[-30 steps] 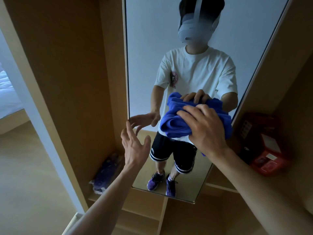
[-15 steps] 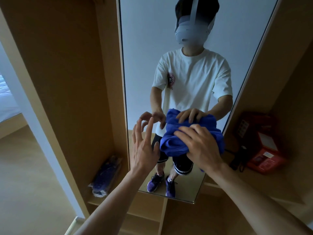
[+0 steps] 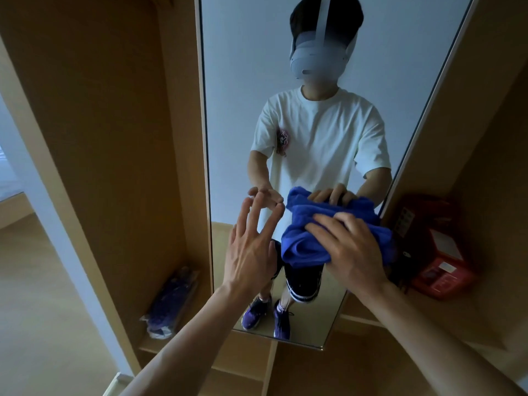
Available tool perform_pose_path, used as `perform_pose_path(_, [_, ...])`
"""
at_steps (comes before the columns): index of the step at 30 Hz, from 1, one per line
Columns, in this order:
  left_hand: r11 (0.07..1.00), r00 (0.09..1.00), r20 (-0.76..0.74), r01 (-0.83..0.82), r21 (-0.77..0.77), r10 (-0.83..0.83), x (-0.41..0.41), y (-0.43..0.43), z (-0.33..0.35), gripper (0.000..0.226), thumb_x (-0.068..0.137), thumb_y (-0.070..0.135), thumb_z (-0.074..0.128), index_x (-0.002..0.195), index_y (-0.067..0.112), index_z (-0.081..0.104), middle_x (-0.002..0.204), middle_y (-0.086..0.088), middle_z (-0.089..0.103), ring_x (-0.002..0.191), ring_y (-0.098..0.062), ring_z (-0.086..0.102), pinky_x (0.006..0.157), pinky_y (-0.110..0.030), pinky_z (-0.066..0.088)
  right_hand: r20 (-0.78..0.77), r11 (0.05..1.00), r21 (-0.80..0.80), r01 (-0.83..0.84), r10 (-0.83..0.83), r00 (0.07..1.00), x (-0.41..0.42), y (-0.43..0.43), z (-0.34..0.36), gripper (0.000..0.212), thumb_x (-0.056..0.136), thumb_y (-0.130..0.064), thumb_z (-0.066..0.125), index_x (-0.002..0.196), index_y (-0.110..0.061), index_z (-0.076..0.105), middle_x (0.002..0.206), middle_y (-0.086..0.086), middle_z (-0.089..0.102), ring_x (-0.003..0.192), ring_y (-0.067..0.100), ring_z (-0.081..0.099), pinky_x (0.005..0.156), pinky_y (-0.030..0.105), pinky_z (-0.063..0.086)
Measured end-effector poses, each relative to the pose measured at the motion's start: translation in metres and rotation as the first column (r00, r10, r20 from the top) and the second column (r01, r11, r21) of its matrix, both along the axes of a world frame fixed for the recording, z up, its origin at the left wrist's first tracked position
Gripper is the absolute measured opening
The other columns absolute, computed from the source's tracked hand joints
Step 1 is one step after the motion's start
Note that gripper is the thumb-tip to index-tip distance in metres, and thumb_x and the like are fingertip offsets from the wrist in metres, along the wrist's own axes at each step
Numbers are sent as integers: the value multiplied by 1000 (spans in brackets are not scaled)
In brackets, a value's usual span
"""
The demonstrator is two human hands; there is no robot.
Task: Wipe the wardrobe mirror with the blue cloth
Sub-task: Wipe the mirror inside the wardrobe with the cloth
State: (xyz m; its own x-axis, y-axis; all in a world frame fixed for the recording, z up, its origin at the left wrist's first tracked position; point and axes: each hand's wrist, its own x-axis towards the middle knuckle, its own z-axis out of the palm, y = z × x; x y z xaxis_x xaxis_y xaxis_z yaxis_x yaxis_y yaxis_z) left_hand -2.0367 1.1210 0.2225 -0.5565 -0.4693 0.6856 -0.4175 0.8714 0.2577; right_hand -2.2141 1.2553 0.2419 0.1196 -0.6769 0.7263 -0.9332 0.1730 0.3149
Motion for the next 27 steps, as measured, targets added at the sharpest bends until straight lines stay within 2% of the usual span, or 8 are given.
perform_pose_path(4, [994, 1000, -3, -24, 110, 25, 2, 14, -27, 64, 86, 16, 68, 147, 17, 46, 147, -11, 40, 131, -33, 42, 104, -47, 48, 34, 998, 57, 0, -2, 999, 3, 5, -12, 49, 80, -9, 73, 128, -15, 65, 129, 3, 65, 108, 28, 55, 90, 42, 48])
perform_pose_path(7, [979, 998, 67, 4, 206, -18, 1, 26, -50, 60, 86, 21, 65, 144, 17, 47, 132, -6, 48, 115, -27, 49, 94, -39, 48, 37, 1000, 16, 3, -4, 999, 6, 6, 10, 53, 75, -5, 74, 126, -16, 66, 129, 3, 66, 104, 29, 54, 86, 43, 46])
perform_pose_path(10, [958, 991, 122, 25, 287, -62, -5, 30, -64, 56, 96, 29, 58, 149, 17, 43, 137, -3, 49, 121, -22, 48, 99, -32, 42, 41, 990, -138, 19, -14, 999, -1, 3, 52, 57, 71, -3, 72, 126, -18, 64, 129, 0, 65, 102, 30, 53, 82, 45, 45])
perform_pose_path(13, [944, 987, 122, 59, 326, -103, -12, 35, -73, 60, 98, 28, 55, 154, 18, 35, 145, -1, 45, 128, -20, 46, 104, -30, 41, -10, 984, -177, 12, -14, 1000, -5, -4, 75, 54, 75, -2, 68, 126, -19, 63, 128, -2, 65, 103, 29, 54, 82, 43, 44])
perform_pose_path(17, [922, 986, 115, 67, 380, -119, -22, 39, -82, 72, 96, 26, 57, 159, 17, 24, 153, -2, 34, 133, -20, 44, 105, -30, 47, -46, 988, -147, 40, -47, 998, -1, -3, 48, 52, 79, -6, 77, 128, -18, 65, 131, -1, 65, 104, 30, 55, 82, 43, 47])
perform_pose_path(22, [841, 985, 31, 130, 526, -172, -27, 57, -101, 89, 93, 17, 56, 163, 22, 3, 169, 3, -4, 152, -22, 25, 112, -37, 46, -29, 994, -106, 21, -24, 999, 1, -8, 10, 43, 89, -12, 70, 131, -18, 62, 135, 3, 63, 107, 30, 54, 89, 45, 47])
perform_pose_path(25, [789, 983, -74, 181, 587, -170, -31, 64, -108, 78, 93, 12, 54, 160, 23, 15, 167, 0, 4, 141, -31, 42, 94, -34, 57, -127, 1000, 0, -8, 8, 992, 1, -5, -14, 34, 95, -14, 64, 130, -17, 64, 132, 5, 65, 106, 30, 58, 90, 44, 47])
perform_pose_path(27, [754, 981, -125, 195, 627, -149, -33, 66, -113, 74, 94, 10, 53, 159, 21, 20, 167, 5, 0, 147, -31, 33, 102, -38, 53, -176, 998, 67, -5, 17, 984, 0, 1, -26, 30, 99, -15, 58, 126, -18, 67, 129, 5, 68, 103, 29, 62, 89, 42, 49])
